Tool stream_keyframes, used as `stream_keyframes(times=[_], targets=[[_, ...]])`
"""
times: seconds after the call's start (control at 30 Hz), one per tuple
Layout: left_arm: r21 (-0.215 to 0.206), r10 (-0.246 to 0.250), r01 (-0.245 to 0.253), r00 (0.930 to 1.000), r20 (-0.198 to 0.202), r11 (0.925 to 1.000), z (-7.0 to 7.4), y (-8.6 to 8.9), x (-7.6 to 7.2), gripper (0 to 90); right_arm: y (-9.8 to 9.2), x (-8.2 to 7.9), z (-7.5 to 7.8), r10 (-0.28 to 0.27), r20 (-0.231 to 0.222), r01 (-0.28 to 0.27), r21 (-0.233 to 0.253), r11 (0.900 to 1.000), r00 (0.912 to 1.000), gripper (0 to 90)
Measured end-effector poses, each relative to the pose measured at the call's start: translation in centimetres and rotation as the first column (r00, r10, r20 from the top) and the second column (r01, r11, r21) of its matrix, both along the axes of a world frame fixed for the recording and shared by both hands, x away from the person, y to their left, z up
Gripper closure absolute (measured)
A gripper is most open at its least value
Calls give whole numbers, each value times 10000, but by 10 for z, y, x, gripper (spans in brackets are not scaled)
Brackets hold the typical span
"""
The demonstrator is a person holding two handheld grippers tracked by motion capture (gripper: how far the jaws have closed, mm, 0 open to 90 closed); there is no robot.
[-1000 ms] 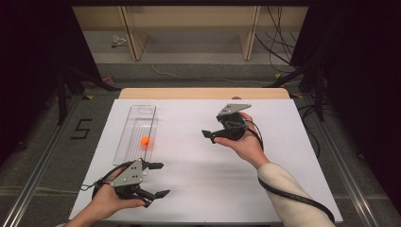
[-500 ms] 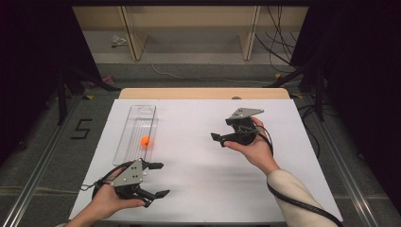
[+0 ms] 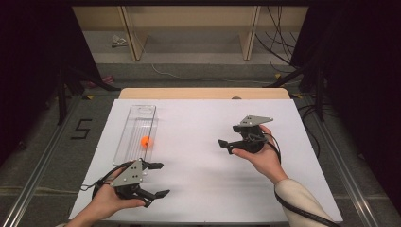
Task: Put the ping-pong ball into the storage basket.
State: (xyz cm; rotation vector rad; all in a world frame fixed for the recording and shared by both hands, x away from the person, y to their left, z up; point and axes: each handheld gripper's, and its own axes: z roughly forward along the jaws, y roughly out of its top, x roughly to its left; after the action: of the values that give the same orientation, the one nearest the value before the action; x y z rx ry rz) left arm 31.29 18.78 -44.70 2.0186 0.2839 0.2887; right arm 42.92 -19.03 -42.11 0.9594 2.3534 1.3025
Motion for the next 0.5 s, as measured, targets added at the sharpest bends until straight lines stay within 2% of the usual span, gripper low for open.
stream_keyframes(times=[0.5], targets=[[-13,33,-33,10000,-16,10000,0,0,0,167,-23,-19,0,-205,33,205,1,9998,9998,164]])
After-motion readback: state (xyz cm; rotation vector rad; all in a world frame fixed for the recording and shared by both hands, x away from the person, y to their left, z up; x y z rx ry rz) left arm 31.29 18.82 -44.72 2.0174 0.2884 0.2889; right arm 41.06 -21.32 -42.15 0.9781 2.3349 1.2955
